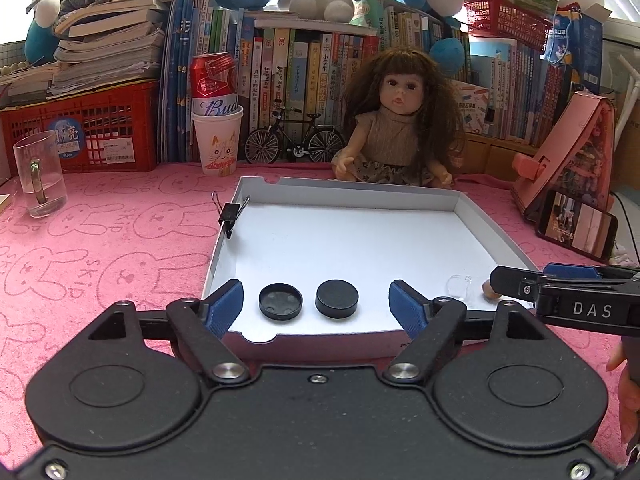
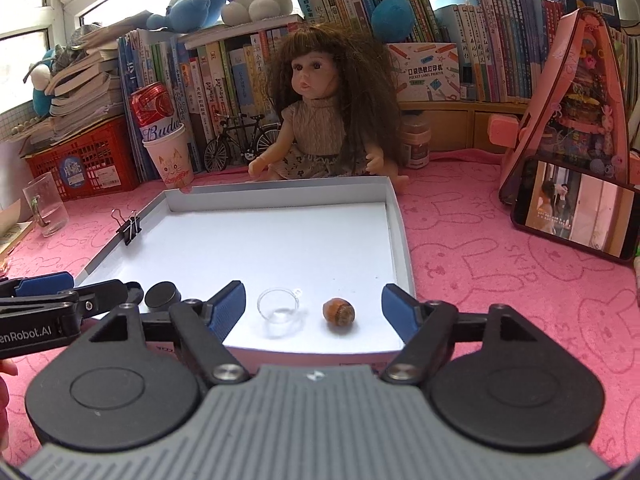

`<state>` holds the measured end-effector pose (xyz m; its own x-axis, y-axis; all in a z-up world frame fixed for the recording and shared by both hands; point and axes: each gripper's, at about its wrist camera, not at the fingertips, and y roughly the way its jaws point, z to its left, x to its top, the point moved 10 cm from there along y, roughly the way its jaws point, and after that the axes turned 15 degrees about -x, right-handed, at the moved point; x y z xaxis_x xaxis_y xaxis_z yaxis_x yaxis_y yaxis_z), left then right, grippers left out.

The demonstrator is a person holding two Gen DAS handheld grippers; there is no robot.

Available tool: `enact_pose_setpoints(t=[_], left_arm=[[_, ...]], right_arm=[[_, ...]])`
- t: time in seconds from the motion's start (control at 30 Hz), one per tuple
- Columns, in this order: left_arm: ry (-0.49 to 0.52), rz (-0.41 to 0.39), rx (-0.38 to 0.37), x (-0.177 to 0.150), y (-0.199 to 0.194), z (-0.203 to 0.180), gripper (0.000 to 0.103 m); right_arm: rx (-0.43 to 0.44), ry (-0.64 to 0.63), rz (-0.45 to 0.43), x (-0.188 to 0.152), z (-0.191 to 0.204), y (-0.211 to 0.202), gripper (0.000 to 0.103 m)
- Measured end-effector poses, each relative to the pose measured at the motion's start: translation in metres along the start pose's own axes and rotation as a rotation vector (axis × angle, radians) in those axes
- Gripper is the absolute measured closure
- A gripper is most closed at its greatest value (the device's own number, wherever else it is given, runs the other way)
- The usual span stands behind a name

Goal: Organize rigid objects
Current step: 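Open the left tool to release the lid while the right tool releases the walnut, then move the left tool to a black cap while the right tool reaches the blue beaded clip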

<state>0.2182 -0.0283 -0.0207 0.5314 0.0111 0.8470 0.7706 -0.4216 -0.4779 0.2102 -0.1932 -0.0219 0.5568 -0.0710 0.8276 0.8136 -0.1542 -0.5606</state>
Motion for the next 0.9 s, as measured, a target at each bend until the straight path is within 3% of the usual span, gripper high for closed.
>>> enact_pose_setpoints(t=[0.37, 0.9], left_arm=[[-0.013, -0.006, -0.050, -0.019, -0.032, -0.011, 0.022], [-0.029, 0.020, -0.044, -0.061, -0.061, -0.008, 0.022]], right_arm=[[0.027, -0.023, -0.042, -0.014, -0.003, -0.036, 0.014], [-0.004, -0.090, -0.096, -0.055, -0.007, -0.074, 0.009]])
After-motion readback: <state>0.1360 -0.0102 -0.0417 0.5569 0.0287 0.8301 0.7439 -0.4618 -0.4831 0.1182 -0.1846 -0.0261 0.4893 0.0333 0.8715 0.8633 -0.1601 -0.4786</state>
